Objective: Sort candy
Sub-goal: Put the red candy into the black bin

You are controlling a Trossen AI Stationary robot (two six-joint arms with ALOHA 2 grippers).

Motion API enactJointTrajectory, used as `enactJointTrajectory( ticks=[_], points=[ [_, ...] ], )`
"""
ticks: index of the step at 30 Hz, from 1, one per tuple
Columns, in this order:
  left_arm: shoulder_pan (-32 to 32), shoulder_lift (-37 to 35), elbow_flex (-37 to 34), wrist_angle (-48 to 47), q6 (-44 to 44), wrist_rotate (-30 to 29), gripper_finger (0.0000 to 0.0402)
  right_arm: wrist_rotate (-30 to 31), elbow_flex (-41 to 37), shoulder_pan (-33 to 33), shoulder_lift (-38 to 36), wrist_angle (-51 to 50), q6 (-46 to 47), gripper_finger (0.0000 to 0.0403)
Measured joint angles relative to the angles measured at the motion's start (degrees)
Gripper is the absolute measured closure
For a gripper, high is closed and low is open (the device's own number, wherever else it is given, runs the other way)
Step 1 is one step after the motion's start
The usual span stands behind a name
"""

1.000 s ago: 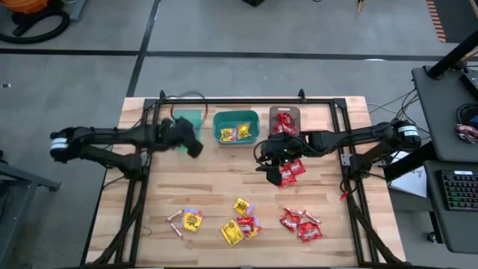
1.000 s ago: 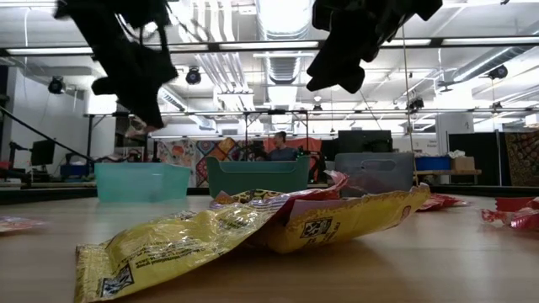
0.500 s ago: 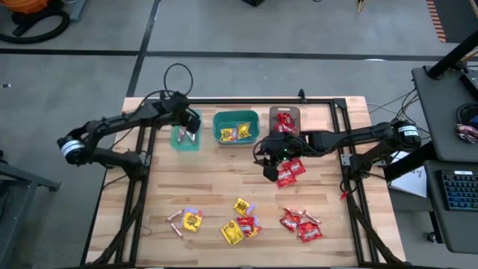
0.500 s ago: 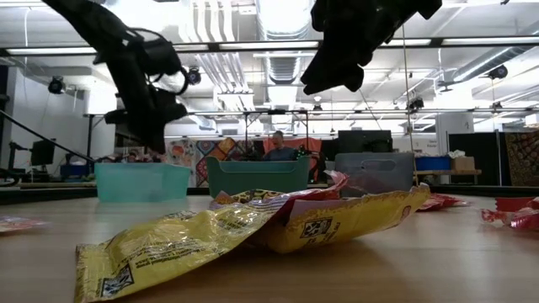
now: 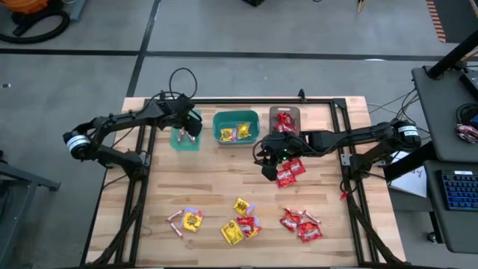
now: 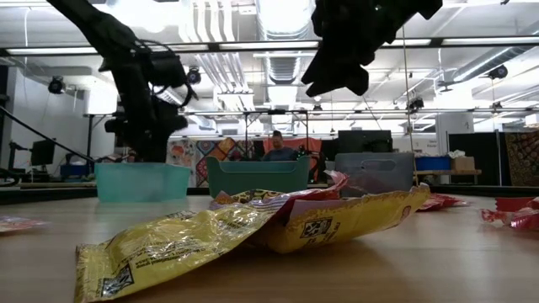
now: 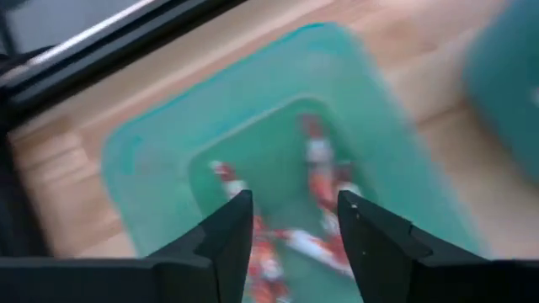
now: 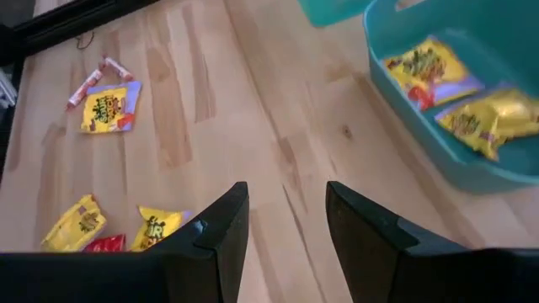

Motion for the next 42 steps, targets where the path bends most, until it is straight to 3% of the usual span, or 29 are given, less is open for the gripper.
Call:
enactJointTrajectory(
  ticks=[5, 12, 18, 23, 27, 33, 42],
  points=[
    [-9.7, -7.4, -0.2, 0.2, -5.1, 1.4, 0.0238, -4.3, 0.0, 1.3, 0.0, -3.7, 8.2, 0.0252],
    [-36.5, -16.2, -0.2, 5.6, -10.2, -12.0, 0.0238, -5.9, 0.0, 6.9, 0.0, -11.9, 24.1, 0.0257],
    [-57.8, -15.6, -0.2, 13.6, -13.2, -23.3, 0.0238, -4.5, 0.0, 11.9, 0.7, -25.0, 40.3, 0.0272],
    [-69.3, -10.5, -0.2, 20.8, -12.8, -30.2, 0.0238, -3.5, 0.0, 15.8, 3.2, -36.6, 44.3, 0.0273],
    [-74.0, -6.2, -0.2, 24.8, -11.6, -35.5, 0.0238, 0.3, 0.0, 16.9, 4.8, -37.0, 44.6, 0.0272],
    [-74.9, -3.2, -0.2, 26.6, -16.8, -35.2, 0.0238, 3.5, 0.0, 16.7, 6.1, -35.4, 46.5, 0.0242],
    [-75.0, -1.8, -0.2, 26.8, -17.2, -35.3, 0.0238, 11.1, 0.0, 16.1, 11.9, -33.8, 48.6, 0.0186]
  ],
)
